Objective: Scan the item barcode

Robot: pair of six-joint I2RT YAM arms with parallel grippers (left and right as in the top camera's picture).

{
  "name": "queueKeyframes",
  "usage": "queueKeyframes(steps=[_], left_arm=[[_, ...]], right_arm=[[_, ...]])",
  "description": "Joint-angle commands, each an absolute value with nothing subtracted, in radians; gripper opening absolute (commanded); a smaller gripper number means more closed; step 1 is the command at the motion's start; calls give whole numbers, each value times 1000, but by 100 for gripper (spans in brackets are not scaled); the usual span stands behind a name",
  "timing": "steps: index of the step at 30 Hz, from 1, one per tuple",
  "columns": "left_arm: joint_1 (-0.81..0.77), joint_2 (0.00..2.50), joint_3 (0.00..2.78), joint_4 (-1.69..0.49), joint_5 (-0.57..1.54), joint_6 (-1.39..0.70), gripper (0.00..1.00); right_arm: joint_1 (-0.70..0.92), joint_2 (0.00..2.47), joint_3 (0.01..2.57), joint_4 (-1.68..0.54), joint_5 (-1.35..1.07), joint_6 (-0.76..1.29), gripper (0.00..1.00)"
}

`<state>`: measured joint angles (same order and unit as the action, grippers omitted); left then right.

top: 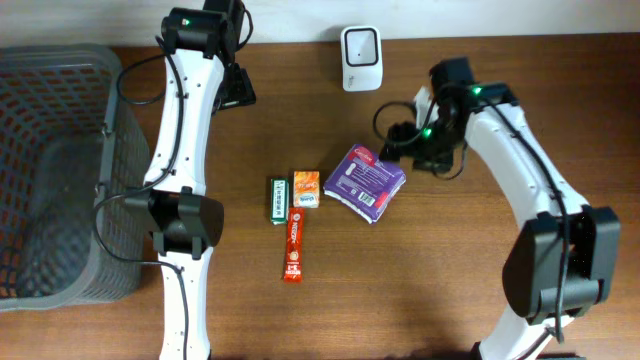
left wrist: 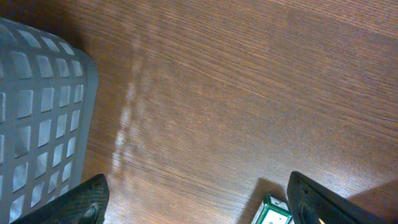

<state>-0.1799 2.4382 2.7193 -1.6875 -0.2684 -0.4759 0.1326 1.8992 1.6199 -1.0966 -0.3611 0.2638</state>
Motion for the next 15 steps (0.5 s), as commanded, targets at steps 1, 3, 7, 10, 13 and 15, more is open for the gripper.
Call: queueKeyframes(steps=[1, 3, 7, 10, 13, 15], left_arm=[[-174, 2410, 2729, -1688, -247, -470, 93], [-174, 2414, 2729, -1688, -247, -470, 95], [-176, 2449, 2729, -1688, -246, -470, 95], [-176, 2476, 2729, -1687, -93, -397, 95], [-189, 2535, 2729, -1683, 280, -151, 95], [-218, 2587, 2729, -1687, 302, -142, 95]], right_arm=[[97, 1888, 1636, -1111, -168, 247, 99], [75, 1911, 1630, -1077, -172, 197, 99], [70, 1972, 1626, -1002, -334, -54, 99], [70, 2020, 1626, -982, -439, -96, 99], [48, 2034, 1628, -996, -438, 78, 99], [2, 2017, 1637, -1045, -438, 114, 99]])
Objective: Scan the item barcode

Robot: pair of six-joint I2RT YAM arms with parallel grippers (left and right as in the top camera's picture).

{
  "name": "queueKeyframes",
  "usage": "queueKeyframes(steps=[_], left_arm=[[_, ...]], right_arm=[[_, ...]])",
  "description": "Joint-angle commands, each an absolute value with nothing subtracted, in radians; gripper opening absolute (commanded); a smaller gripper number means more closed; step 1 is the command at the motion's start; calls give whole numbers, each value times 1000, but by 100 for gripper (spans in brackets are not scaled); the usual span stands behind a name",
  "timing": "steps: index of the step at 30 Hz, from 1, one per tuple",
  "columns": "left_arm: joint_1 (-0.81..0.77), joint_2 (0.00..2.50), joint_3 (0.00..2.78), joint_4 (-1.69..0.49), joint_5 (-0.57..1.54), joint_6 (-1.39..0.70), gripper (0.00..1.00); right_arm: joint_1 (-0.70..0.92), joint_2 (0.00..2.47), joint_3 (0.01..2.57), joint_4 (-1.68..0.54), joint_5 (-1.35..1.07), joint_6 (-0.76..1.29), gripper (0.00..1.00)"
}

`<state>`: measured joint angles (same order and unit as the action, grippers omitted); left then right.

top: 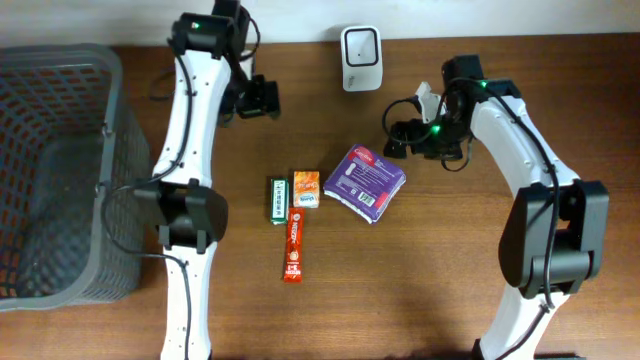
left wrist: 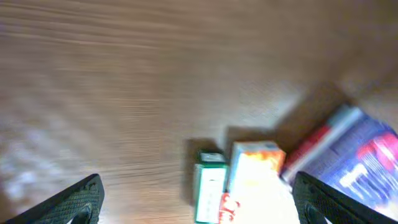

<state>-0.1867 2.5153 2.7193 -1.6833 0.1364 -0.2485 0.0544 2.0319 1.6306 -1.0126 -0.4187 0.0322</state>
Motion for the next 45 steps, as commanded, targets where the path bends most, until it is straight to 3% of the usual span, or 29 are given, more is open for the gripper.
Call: queueKeyframes(steps=[1, 4, 10, 12, 14, 16, 18, 19, 20, 23, 29, 34, 35, 38, 40, 45], left_arm=[[-236, 2610, 2729, -1688, 326, -109, 95], [-314, 2669, 2729, -1684, 530, 60, 96], [-424, 2680, 2729, -1636, 471, 73, 94], [-432, 2704, 2729, -1633, 471, 72, 80], [-437, 2755, 2729, -1653, 475, 73, 73], [-437, 2783, 2729, -1662, 475, 73, 54], [-437, 2783, 2729, -1661, 475, 73, 44], [-437, 2783, 2729, -1663, 474, 73, 37], [-437, 2782, 2730, -1665, 474, 73, 22], [-426, 2780, 2784, -1689, 463, 73, 0], [-413, 2675, 2865, -1688, 345, 30, 0], [-413, 2633, 2866, -1688, 278, -16, 0], [-413, 2606, 2866, -1688, 188, -54, 0], [-415, 2499, 2866, -1686, -400, -320, 0], [-416, 2468, 2866, -1683, -602, -421, 1], [-416, 2506, 2857, -1684, -786, -626, 0]], right_arm=[[-33, 2001, 1644, -1086, -437, 114, 99], [-185, 1929, 1656, -1235, -438, 97, 99], [-241, 1925, 1640, -1375, -439, -151, 99], [-242, 1925, 1637, -1369, -452, -149, 99], [-242, 1925, 1626, -1369, -480, -149, 99], [-242, 1925, 1605, -1361, -484, -149, 99], [-242, 1925, 1552, -1315, -522, -149, 99], [-242, 1925, 1513, -1280, -545, -149, 99], [-242, 1925, 1479, -1256, -556, -149, 99], [-242, 1925, 1421, -1221, -558, -149, 99], [-232, 1925, 1396, -1154, -634, -149, 99], [-128, 1927, 1237, -838, -658, 69, 99], [-112, 1927, 1221, -812, -658, 69, 99], [-107, 1927, 1218, -802, -658, 68, 99], [-108, 1927, 1218, -803, -650, 68, 99], [-108, 1927, 1218, -804, -650, 68, 99]])
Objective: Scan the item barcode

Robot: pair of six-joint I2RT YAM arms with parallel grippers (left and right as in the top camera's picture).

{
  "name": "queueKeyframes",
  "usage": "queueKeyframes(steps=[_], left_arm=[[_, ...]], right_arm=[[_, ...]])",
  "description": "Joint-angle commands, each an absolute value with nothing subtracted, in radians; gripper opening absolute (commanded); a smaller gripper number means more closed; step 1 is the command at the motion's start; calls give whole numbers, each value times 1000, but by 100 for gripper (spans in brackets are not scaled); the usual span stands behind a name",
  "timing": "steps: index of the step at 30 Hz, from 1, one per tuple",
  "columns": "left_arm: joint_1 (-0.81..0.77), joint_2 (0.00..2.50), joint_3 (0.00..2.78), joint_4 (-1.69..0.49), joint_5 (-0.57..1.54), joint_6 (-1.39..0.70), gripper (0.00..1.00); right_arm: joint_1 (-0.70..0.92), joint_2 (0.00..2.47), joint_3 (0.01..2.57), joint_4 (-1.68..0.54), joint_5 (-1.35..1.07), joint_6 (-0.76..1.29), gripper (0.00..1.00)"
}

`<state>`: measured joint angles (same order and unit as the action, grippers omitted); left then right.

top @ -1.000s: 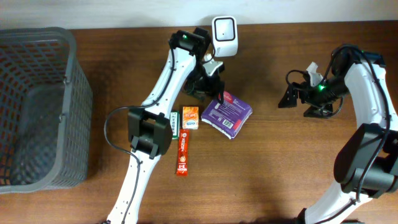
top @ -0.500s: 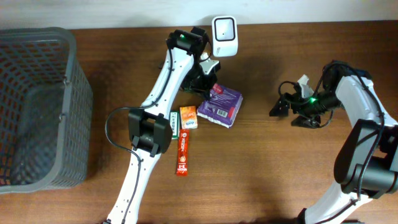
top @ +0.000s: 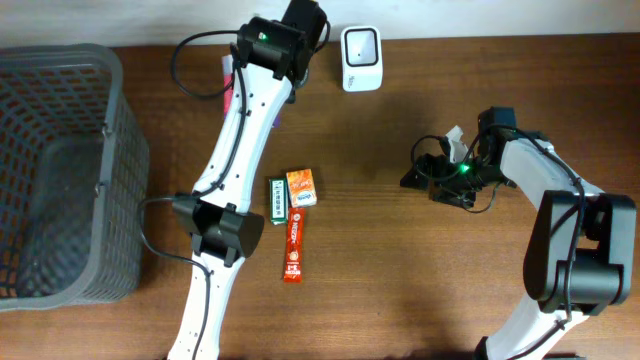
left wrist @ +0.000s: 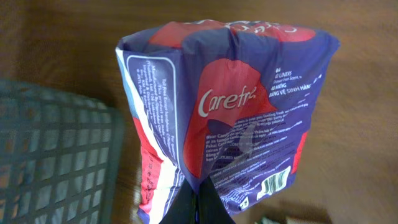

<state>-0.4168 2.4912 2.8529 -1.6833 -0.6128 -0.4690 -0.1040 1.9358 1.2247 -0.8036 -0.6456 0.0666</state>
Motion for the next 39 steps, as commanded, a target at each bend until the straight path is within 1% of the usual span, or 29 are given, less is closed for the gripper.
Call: queueKeyframes(steps=[1, 3, 7, 8, 10, 11, 12, 16, 19, 20, 21, 22, 23, 24, 25, 26, 27, 28, 29, 30, 31, 32, 33, 36, 39], left_arm=[[-416, 2521, 2838, -1685, -833, -664, 0], [-422, 2564, 2775, -1688, -902, -669, 0], [-481, 2590, 2672, -1688, -900, -670, 1], [-542, 2590, 2649, -1688, -858, -670, 5], [-601, 2590, 2632, -1688, -806, -670, 8], [-639, 2590, 2623, -1687, -778, -670, 14], [-680, 2590, 2618, -1685, -733, -670, 16], [-762, 2590, 2619, -1670, -605, -665, 17], [-746, 2590, 2670, -1686, -529, -631, 20], [-725, 2585, 2720, -1689, -487, -576, 21], [-703, 2578, 2756, -1689, -462, -550, 21], [-673, 2563, 2794, -1689, -452, -548, 23], [-604, 2532, 2846, -1688, -457, -548, 49], [-558, 2516, 2862, -1688, -468, -548, 57], [-502, 2506, 2869, -1687, -467, -549, 57], [-453, 2505, 2869, -1688, -466, -549, 65], [-397, 2505, 2861, -1688, -437, -549, 88], [-328, 2505, 2844, -1688, -350, -548, 99], [-291, 2505, 2834, -1688, -305, -548, 99], [-254, 2505, 2817, -1688, -261, -548, 99], [-229, 2505, 2801, -1688, -233, -548, 99], [-216, 2505, 2787, -1688, -229, -548, 99], [-210, 2505, 2772, -1688, -230, -548, 99], [-209, 2505, 2742, -1687, -232, -548, 99], [-209, 2505, 2733, -1687, -229, -548, 99]], right_arm=[[-108, 1927, 1218, -807, -650, 68, 98], [-108, 1927, 1218, -807, -647, 68, 99], [-108, 1927, 1218, -802, -635, 68, 99], [-108, 1927, 1218, -803, -633, 68, 99], [-108, 1927, 1219, -810, -609, 68, 99], [-118, 1927, 1222, -820, -605, 68, 99], [-132, 1927, 1232, -839, -605, 68, 99], [-237, 1927, 1351, -1016, -606, 33, 99], [-290, 1927, 1448, -1139, -606, -12, 99], [-289, 1927, 1459, -1145, -616, -12, 99], [-281, 1927, 1459, -1141, -632, -12, 99], [-255, 1927, 1459, -1124, -660, -11, 99], [-217, 1927, 1459, -1093, -664, -8, 99], [-179, 1927, 1459, -1059, -662, 15, 99], [-131, 1927, 1459, -1002, -654, 60, 99], [-70, 1927, 1459, -920, -598, 156, 99], [1, 1927, 1459, -832, -497, 256, 99], [94, 1927, 1459, -730, -387, 332, 98], [147, 1927, 1459, -670, -330, 360, 99], [233, 1927, 1459, -577, -205, 422, 99], [286, 1927, 1459, -517, -118, 452, 99], [332, 1932, 1459, -444, -78, 455, 99], [370, 1941, 1459, -358, -75, 474, 99], [419, 1992, 1459, -241, -70, 600, 100], [432, 2064, 1459, -176, -70, 641, 99]])
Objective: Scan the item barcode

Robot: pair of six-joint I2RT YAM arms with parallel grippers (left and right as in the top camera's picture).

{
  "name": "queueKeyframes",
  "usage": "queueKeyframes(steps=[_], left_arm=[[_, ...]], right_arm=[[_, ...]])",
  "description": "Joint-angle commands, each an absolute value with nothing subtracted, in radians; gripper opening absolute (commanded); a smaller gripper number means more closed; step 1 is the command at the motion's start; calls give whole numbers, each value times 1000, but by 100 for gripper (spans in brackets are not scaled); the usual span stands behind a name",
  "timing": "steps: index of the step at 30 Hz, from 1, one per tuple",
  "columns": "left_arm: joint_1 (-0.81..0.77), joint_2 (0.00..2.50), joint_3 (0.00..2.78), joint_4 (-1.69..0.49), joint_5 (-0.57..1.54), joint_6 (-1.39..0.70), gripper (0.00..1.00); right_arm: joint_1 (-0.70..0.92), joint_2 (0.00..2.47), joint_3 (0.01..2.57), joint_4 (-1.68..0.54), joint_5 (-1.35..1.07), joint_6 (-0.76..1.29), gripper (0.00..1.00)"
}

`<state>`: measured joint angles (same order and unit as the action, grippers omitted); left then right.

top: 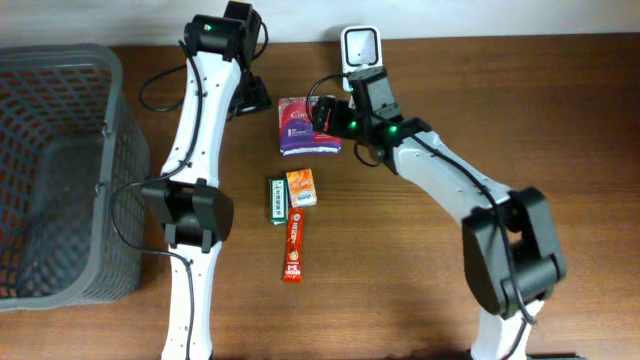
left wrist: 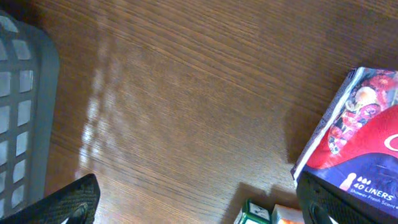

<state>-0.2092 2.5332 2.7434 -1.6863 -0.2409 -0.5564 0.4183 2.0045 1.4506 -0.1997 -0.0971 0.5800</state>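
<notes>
The purple and red pad pack (top: 305,127) is in front of the white scanner (top: 360,45), a little to its left; its end also shows in the left wrist view, pack (left wrist: 364,140). My right gripper (top: 326,113) is at the pack's right edge, its jaws hidden from above. My left gripper (top: 252,95) is to the left of the pack and apart from it. In its wrist view the left gripper (left wrist: 196,194) is open over bare wood, with nothing between the fingers (left wrist: 71,200).
A grey mesh basket (top: 60,170) fills the left side. A green box (top: 277,200), an orange box (top: 302,188) and a red stick pack (top: 293,246) lie together at mid-table. The arms' cables hang near the scanner.
My left gripper, then shut on the pack and holding it up by the scanner, is now open and has moved left. The right arm has moved from the right side to the pack.
The pack first lay at mid-table by the small boxes, with the right gripper beside it and my left gripper open at the back. Then the left gripper held it up near the scanner. Now it has let go, and the right gripper is at the pack.
</notes>
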Motion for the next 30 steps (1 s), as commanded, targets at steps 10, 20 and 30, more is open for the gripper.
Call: queueKeyframes(steps=[10, 20, 30], left_arm=[[-214, 2505, 2732, -1687, -228, -548, 99], [-214, 2505, 2732, -1675, -228, -548, 99], [-214, 2505, 2732, -1659, -228, -548, 99]], right_arm=[[439, 2167, 1459, -133, -81, 645, 49], [361, 2064, 1459, -154, -190, 645, 4], [221, 1975, 1461, 134, -150, 751, 4]])
